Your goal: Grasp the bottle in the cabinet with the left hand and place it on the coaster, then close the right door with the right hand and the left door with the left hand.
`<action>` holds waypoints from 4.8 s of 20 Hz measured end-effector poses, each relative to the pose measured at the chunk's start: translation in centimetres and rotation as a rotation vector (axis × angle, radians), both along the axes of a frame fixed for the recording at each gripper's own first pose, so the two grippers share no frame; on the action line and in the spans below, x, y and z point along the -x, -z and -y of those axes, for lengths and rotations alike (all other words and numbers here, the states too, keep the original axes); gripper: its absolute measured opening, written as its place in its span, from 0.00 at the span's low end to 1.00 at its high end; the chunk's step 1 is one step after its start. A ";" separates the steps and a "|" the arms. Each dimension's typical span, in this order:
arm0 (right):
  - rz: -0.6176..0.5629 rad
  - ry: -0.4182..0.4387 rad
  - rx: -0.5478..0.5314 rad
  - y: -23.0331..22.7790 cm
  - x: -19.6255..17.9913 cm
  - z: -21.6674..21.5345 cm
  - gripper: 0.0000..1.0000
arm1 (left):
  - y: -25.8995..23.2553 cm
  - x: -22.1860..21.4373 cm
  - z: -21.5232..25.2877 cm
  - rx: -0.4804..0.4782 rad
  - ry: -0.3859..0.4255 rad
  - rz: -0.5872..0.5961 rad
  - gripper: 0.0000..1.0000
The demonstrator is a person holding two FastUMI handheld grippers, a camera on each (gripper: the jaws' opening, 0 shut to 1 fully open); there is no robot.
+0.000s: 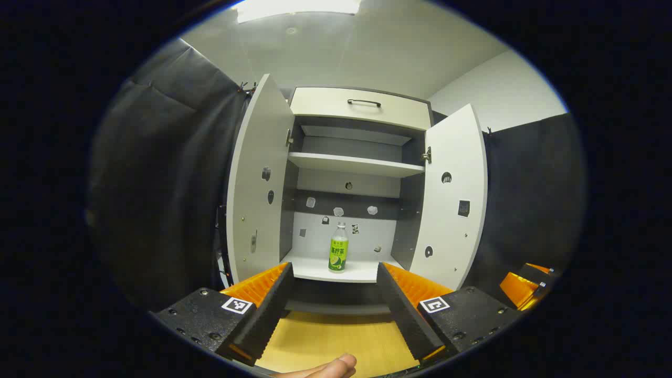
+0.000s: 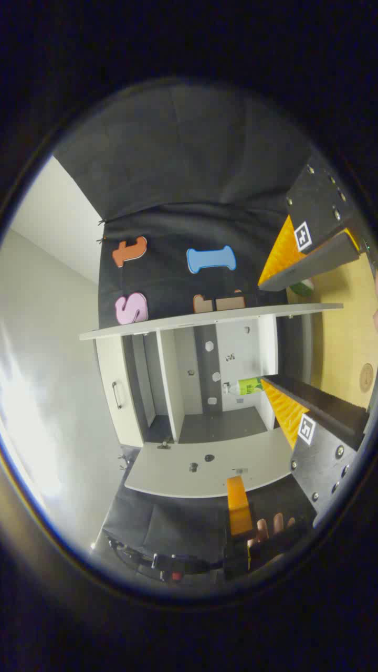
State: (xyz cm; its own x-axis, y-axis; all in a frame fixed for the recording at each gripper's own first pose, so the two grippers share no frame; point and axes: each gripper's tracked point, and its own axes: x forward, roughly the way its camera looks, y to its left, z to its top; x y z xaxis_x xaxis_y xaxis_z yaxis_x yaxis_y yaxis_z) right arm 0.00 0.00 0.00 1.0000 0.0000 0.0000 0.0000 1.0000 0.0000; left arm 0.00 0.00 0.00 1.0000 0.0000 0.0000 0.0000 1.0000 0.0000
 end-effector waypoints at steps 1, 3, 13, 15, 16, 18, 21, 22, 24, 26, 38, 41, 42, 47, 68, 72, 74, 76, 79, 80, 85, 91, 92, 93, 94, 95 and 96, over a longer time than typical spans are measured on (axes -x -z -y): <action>0.008 0.002 0.016 -0.8 -0.3 -0.1 0.92 | -0.4 0.0 -0.4 -0.015 -0.017 -0.003 0.99; 0.022 -0.003 0.048 -2.0 -0.8 -0.9 0.92 | -1.5 -0.1 -0.3 -0.027 -0.015 0.014 1.00; 0.032 0.028 0.116 -4.4 -5.0 -4.6 0.92 | -2.5 -4.4 -2.5 -0.077 0.011 0.017 1.00; 0.027 0.028 0.113 -4.4 -6.0 -5.6 0.96 | -2.2 -5.9 -3.7 -0.086 0.001 0.012 1.00; 0.021 0.029 0.116 -4.1 -6.5 -6.0 0.96 | -2.1 -6.6 -4.1 -0.085 0.001 0.009 1.00; 0.010 0.032 0.130 -3.7 -7.6 -6.8 0.96 | -1.7 -8.1 -4.8 -0.086 0.010 0.013 1.00; 0.003 0.035 0.135 -3.3 -9.1 -7.9 0.96 | -1.0 -10.4 -5.8 -0.105 0.015 0.015 1.00; 0.005 0.033 0.137 -3.3 -9.6 -8.2 0.96 | -0.8 -11.2 -6.0 -0.103 0.020 0.014 0.99; 0.002 0.036 0.143 -2.8 -10.4 -8.5 0.96 | 0.2 -12.6 -6.0 -0.089 0.032 -0.005 0.99; -0.002 0.037 0.149 -2.3 -11.0 -8.7 0.96 | 1.1 -14.3 -6.1 -0.078 0.035 -0.024 1.00; -0.009 0.104 0.179 -0.9 -13.2 -7.1 0.96 | 9.0 -26.8 -0.7 -0.057 0.151 -0.095 1.00; 0.003 0.127 0.168 -1.0 -13.4 -6.2 0.94 | 10.2 -30.1 0.5 -0.054 0.163 -0.097 1.00; 0.004 0.135 0.169 -1.0 -13.3 -5.9 0.93 | 10.7 -31.0 0.9 -0.057 0.166 -0.098 1.00; 0.014 0.154 0.190 -0.9 -13.4 -5.0 0.92 | 12.4 -34.2 2.6 -0.061 0.173 -0.117 1.00; -0.010 0.114 0.205 1.1 -11.1 -7.1 0.96 | 13.9 -44.1 1.1 -0.021 0.085 -0.132 1.00; -0.015 0.104 0.198 1.2 -9.2 -7.1 0.96 | 14.2 -43.5 1.6 -0.041 0.139 -0.148 0.80; -0.020 0.106 0.182 1.4 -8.3 -6.6 0.96 | 13.4 -41.4 1.9 -0.032 0.161 -0.144 0.79; -0.024 0.111 0.167 1.6 -7.6 -6.0 0.96 | 12.2 -38.8 2.0 -0.029 0.179 -0.117 0.79; -0.027 0.111 0.144 1.9 -6.5 -5.1 0.96 | 10.9 -34.3 2.2 -0.052 0.208 -0.082 0.78; -0.027 0.105 0.138 2.0 -6.1 -5.0 0.96 | 10.5 -32.7 2.4 -0.048 0.222 -0.074 0.78; -0.027 0.080 0.129 2.2 -4.6 -3.5 0.93 | 8.7 -25.8 2.0 -0.045 0.228 -0.021 0.78; -0.018 0.059 0.101 1.9 -3.6 -1.5 0.96 | 11.2 -18.9 1.2 -0.029 0.207 -0.041 0.78; -0.020 0.058 0.101 2.0 -3.4 -1.1 0.93 | 12.3 -17.8 1.0 -0.026 0.198 -0.052 0.78; -0.022 0.057 0.101 2.0 -3.1 -0.8 0.93 | 13.6 -16.7 0.8 -0.022 0.191 -0.063 0.78; -0.023 0.052 0.101 2.1 -2.8 -0.6 0.93 | 14.8 -15.6 0.7 -0.015 0.186 -0.064 0.78; -0.024 0.046 0.103 2.2 -2.5 -0.5 0.93 | 15.9 -14.7 0.6 -0.010 0.178 -0.061 0.78; -0.024 0.037 0.106 2.4 -2.2 -0.3 0.93 | 17.0 -13.7 0.4 -0.009 0.167 -0.061 0.78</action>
State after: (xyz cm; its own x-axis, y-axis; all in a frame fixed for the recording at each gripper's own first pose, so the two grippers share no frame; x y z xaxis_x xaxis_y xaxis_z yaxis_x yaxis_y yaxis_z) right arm 2.18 0.33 -2.39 0.9990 -0.0384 -0.0215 0.0359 0.9937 -0.1059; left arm 13.73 -0.42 -17.00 0.9842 -0.1660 -0.0612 0.1666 0.9860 0.0043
